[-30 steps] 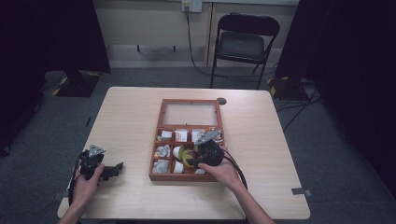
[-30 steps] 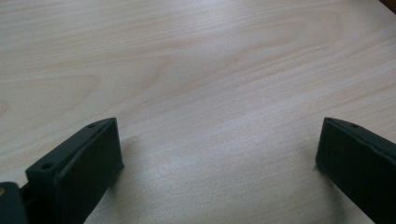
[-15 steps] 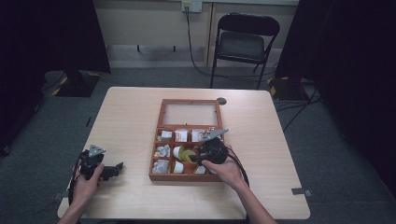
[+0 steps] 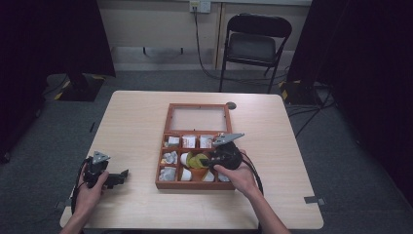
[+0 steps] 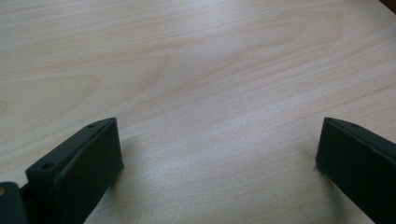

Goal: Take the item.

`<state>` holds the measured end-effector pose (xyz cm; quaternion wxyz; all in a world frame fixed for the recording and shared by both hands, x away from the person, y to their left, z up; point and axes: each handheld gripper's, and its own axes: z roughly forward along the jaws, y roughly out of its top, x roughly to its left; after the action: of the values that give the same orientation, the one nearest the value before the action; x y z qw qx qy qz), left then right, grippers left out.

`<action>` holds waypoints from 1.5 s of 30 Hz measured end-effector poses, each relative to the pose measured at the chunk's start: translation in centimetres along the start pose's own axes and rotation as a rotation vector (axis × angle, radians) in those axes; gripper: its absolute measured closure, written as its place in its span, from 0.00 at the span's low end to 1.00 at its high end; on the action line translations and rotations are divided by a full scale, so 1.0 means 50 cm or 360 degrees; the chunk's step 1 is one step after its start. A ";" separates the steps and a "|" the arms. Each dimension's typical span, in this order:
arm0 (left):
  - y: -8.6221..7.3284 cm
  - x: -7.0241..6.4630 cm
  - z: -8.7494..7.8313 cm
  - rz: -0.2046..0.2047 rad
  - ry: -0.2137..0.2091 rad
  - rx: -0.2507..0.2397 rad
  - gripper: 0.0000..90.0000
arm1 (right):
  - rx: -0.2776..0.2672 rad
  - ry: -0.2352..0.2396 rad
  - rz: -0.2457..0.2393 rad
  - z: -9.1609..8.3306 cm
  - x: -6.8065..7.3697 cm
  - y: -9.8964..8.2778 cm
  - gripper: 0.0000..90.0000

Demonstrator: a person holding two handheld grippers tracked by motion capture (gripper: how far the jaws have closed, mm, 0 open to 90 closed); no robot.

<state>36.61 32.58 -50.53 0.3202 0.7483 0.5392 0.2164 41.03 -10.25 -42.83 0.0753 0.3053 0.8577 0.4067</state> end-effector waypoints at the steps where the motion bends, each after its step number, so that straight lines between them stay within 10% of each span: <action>1: 0.000 0.000 0.000 0.0001 0.0000 0.0000 0.00 | -0.0004 -0.0001 0.0002 -0.001 -0.001 0.000 0.62; 45: 0.000 0.000 0.000 0.0000 0.0000 0.0000 0.00 | -0.0167 -0.0116 0.0105 -0.094 -0.043 -0.016 0.62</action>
<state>36.61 32.58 -50.53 0.3202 0.7482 0.5392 0.2164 40.63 -14.97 -40.59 0.1088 0.3435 0.8215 0.4420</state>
